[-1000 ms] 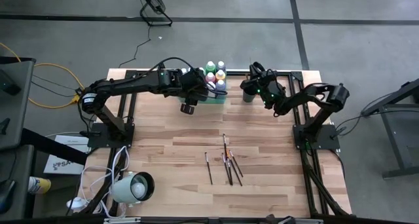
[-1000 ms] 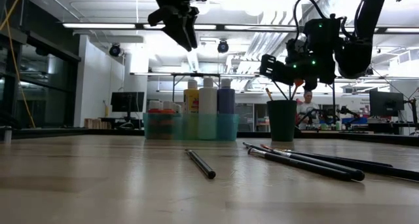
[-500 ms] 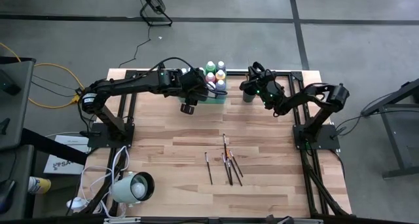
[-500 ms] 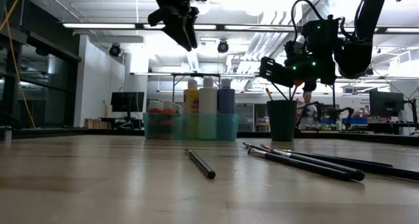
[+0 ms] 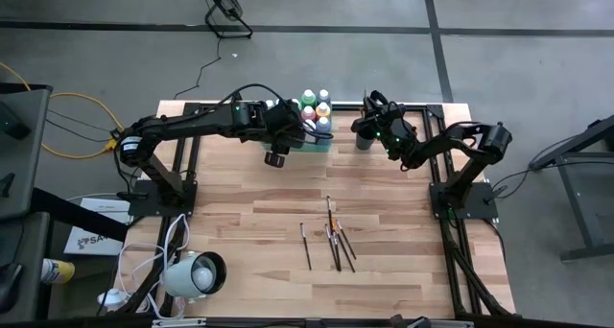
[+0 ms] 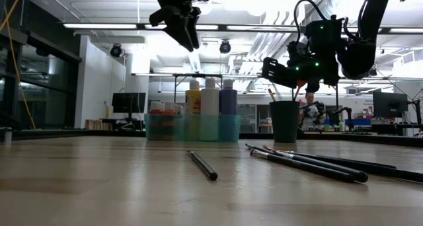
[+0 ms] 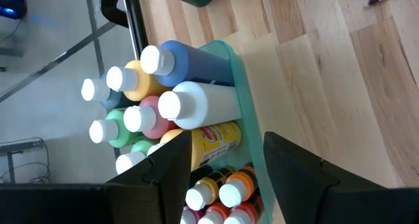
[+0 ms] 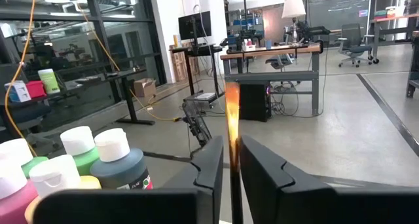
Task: Pick & Place Paint Supplies
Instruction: Put the orange paint brush into the green cup, then put the silver paint brush into the green cup
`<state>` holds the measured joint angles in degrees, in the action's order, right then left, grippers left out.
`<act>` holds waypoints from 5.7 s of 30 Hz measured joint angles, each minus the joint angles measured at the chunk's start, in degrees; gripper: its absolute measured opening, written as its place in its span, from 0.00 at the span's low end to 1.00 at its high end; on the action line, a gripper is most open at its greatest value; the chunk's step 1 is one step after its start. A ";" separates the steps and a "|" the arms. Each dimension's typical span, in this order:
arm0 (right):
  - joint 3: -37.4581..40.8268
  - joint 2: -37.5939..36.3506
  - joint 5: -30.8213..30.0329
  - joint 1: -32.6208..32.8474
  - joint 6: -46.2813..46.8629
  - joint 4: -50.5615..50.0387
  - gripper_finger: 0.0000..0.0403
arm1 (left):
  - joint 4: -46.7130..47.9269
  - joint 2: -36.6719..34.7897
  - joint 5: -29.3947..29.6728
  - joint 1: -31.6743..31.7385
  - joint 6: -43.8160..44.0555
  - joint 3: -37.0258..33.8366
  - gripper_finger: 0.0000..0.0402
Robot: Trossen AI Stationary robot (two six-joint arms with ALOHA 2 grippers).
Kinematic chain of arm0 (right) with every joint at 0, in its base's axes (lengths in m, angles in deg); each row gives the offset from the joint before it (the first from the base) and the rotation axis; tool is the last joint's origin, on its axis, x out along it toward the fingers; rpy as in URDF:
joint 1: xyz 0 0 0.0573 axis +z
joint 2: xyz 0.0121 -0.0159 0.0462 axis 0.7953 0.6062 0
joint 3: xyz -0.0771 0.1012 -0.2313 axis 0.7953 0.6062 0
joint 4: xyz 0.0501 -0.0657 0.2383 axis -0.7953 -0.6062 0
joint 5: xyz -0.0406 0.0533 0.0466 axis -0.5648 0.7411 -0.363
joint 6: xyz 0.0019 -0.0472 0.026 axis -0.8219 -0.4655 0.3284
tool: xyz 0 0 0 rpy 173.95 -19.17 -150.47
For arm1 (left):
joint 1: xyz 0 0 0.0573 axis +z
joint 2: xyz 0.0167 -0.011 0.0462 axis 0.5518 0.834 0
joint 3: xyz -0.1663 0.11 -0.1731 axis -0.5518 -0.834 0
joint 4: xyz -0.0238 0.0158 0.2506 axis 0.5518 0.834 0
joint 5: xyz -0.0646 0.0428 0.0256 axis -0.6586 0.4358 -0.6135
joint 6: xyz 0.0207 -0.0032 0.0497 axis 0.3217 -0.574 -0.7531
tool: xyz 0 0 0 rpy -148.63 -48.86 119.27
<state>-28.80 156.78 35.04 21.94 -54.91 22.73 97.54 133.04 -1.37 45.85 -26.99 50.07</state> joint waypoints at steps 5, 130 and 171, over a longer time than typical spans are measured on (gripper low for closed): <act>0.00 0.00 -0.01 0.00 0.00 0.01 0.12 | 0.00 0.00 0.00 0.00 0.00 0.00 0.46; -0.02 -62.51 24.26 28.96 20.31 -80.11 0.12 | -24.03 21.63 -10.36 -25.51 112.22 -17.95 0.46; -0.02 -62.36 27.21 28.98 20.50 -81.10 0.12 | -15.20 28.63 -13.06 -25.18 103.01 -13.55 0.23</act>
<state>-28.82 94.42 62.25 50.93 -34.40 -58.37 82.34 161.67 -14.42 20.67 76.03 36.52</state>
